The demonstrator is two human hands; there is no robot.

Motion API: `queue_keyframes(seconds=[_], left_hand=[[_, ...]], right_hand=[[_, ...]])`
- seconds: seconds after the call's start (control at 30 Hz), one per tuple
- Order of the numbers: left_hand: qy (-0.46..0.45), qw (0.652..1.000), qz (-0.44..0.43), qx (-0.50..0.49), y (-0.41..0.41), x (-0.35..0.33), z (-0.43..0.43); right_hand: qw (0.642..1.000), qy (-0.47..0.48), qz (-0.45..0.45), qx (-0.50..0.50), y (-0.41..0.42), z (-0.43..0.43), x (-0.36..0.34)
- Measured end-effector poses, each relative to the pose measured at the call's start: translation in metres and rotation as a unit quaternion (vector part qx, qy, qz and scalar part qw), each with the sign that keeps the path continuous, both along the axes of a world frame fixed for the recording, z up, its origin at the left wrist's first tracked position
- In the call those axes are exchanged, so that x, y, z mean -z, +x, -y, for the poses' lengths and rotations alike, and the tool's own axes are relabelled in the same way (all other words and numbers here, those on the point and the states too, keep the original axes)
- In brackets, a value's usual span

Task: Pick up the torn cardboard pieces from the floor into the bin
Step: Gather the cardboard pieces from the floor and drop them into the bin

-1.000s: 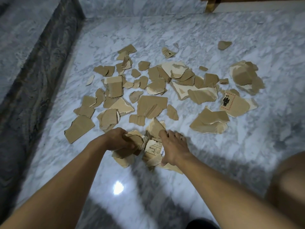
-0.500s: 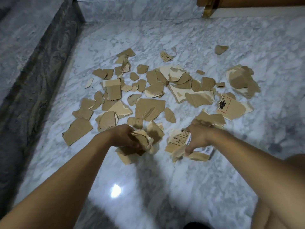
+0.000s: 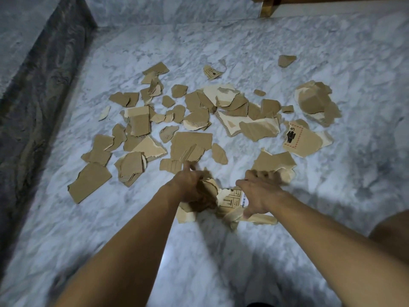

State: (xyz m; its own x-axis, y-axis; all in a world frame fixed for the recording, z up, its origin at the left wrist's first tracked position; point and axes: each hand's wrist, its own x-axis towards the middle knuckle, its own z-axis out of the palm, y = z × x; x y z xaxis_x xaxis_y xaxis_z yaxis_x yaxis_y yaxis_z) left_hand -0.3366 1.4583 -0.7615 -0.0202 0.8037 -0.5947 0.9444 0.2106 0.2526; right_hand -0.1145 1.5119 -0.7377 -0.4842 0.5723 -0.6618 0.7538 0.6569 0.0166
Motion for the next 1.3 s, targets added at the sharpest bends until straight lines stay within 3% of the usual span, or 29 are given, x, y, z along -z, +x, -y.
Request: queue_keyframes(seconds=[0.17, 0.3, 0.57, 0.73, 0.9, 1.13, 1.3], left_hand=[[0.026, 0.998, 0.041, -0.05, 0.0, 0.002, 0.004], [0.015, 0.997, 0.022, -0.072, 0.002, 0.002, 0.002], [0.061, 0.998, 0.002, -0.027, 0.006, 0.003, 0.006], [0.042, 0.999, -0.007, -0.005, 0.008, 0.002, 0.007], [0.067, 0.996, -0.013, 0.058, 0.016, 0.002, 0.01], [0.034, 0.988, -0.071, 0.137, 0.034, -0.002, 0.011], [0.022, 0.989, -0.037, 0.143, 0.03, 0.003, -0.006]], right_hand=[[0.999, -0.014, -0.047, 0.016, -0.002, 0.001, -0.005], [0.992, -0.037, -0.099, 0.075, 0.001, 0.006, -0.003], [0.962, -0.001, -0.158, 0.221, 0.004, 0.014, -0.008], [0.933, 0.014, -0.197, 0.301, 0.008, 0.036, 0.0], [0.904, 0.082, -0.202, 0.369, 0.011, 0.061, 0.006], [0.875, 0.124, -0.199, 0.424, -0.001, 0.092, 0.018], [0.858, 0.128, -0.225, 0.443, -0.001, 0.088, 0.027]])
